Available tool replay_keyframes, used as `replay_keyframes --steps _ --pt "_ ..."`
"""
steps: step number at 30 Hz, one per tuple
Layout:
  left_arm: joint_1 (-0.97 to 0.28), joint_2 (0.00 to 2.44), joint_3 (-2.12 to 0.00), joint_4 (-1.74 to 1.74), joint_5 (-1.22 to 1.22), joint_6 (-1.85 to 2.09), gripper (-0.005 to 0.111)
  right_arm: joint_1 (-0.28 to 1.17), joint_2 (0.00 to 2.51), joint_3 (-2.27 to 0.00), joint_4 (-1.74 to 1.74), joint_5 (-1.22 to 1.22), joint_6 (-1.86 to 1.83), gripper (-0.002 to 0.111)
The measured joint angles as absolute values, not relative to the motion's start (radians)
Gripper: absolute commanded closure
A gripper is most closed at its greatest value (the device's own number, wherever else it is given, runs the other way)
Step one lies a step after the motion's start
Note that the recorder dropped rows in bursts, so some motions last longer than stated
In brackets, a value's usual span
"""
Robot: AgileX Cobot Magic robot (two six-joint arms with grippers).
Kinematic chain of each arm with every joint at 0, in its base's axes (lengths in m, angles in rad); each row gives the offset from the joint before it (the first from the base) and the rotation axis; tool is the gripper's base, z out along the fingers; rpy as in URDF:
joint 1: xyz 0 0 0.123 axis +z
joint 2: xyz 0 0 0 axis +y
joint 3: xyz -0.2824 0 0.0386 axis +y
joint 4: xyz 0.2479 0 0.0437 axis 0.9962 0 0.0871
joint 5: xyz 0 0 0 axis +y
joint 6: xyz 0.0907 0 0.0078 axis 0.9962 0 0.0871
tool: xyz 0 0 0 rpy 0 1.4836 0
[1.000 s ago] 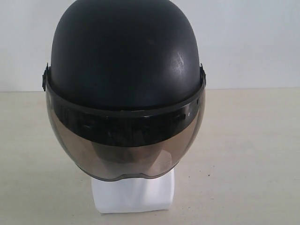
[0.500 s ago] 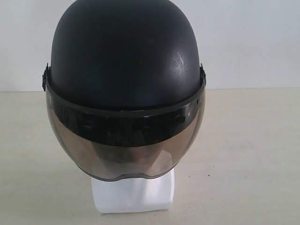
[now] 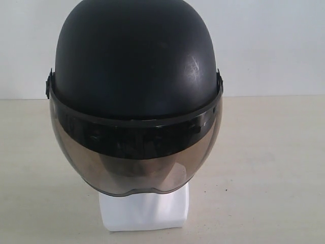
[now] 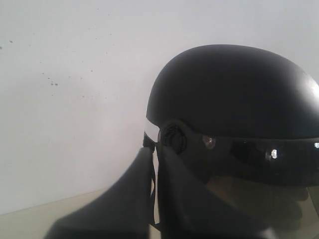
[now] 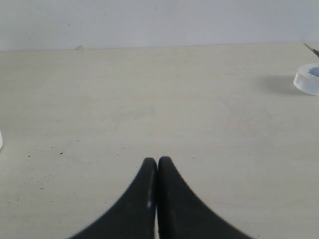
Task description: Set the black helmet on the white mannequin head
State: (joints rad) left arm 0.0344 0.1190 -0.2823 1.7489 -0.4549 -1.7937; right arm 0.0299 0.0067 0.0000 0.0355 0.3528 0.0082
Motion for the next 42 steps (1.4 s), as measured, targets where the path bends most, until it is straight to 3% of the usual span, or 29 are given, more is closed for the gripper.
replay_keyframes --steps 23,29,38,42 --pt "0.034 0.119 -0.282 1.749 -0.426 -1.792 0.102 0.030 0.005 0.000 0.037 0.353 0.000 0.108" --pt "-0.006 0.071 -0.224 1.376 -0.473 -1.909 0.102 0.030 0.005 0.000 0.037 0.353 0.000 0.108" --pt "-0.049 0.002 -0.127 0.605 0.050 -0.394 0.102 0.030 0.005 0.000 0.037 0.353 0.000 0.108" --pt "-0.067 0.002 -0.119 0.395 0.129 -0.045 0.102 0.030 0.005 0.000 0.037 0.353 0.000 0.108"
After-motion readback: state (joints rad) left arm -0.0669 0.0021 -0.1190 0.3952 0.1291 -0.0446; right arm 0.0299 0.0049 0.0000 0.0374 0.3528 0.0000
